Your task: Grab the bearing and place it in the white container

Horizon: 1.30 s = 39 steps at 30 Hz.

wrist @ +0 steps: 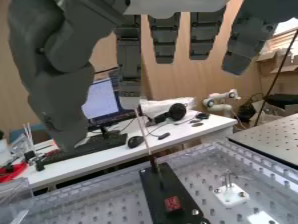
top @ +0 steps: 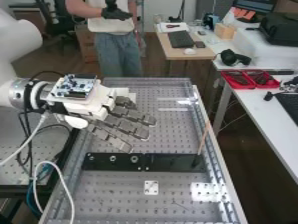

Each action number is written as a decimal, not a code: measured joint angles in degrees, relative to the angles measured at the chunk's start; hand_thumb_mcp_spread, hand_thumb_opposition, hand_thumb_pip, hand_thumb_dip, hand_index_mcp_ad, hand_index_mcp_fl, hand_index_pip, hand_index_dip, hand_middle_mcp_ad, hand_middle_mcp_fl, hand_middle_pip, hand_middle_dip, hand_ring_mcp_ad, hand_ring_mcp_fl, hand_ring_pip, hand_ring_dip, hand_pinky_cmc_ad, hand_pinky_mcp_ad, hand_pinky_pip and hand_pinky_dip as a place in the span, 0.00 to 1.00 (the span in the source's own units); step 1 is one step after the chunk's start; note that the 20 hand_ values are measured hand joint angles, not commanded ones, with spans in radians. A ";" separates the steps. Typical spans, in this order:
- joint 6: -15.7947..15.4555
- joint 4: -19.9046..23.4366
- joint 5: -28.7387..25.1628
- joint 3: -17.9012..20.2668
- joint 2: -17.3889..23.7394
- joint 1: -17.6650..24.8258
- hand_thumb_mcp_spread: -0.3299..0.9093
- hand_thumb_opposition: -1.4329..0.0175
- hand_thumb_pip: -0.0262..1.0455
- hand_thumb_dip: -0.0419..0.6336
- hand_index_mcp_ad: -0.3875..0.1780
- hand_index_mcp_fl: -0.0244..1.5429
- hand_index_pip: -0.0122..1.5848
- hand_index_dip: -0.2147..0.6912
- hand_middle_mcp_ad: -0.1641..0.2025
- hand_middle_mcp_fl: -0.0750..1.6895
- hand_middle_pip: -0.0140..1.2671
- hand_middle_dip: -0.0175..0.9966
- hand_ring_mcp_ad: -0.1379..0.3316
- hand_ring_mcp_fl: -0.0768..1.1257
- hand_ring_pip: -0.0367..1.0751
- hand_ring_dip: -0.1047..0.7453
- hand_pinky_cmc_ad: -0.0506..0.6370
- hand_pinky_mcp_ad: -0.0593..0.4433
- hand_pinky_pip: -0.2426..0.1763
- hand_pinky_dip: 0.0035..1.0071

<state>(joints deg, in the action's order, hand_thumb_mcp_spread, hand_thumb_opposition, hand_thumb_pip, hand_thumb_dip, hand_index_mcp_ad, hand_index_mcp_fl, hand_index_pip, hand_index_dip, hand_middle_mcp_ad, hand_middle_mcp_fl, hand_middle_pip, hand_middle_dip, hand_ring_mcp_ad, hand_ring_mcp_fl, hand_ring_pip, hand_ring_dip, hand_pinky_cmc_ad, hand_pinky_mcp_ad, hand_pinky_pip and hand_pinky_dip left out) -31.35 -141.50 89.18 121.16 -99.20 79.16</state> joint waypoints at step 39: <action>10.02 13.20 0.66 -0.76 -15.58 -4.33 0.59 0.41 0.54 0.41 0.58 0.01 0.83 0.50 0.72 0.04 0.11 0.14 0.67 0.06 0.11 0.16 0.66 0.74 0.36 0.17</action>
<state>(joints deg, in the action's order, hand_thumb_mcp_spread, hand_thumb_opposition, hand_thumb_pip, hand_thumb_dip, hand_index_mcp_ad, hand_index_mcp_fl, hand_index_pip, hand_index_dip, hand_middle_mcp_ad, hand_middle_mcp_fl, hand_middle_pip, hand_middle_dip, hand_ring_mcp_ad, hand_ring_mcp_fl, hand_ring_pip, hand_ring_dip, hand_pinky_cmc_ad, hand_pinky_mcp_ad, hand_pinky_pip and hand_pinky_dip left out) -21.34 -128.30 89.84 120.39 -114.78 74.83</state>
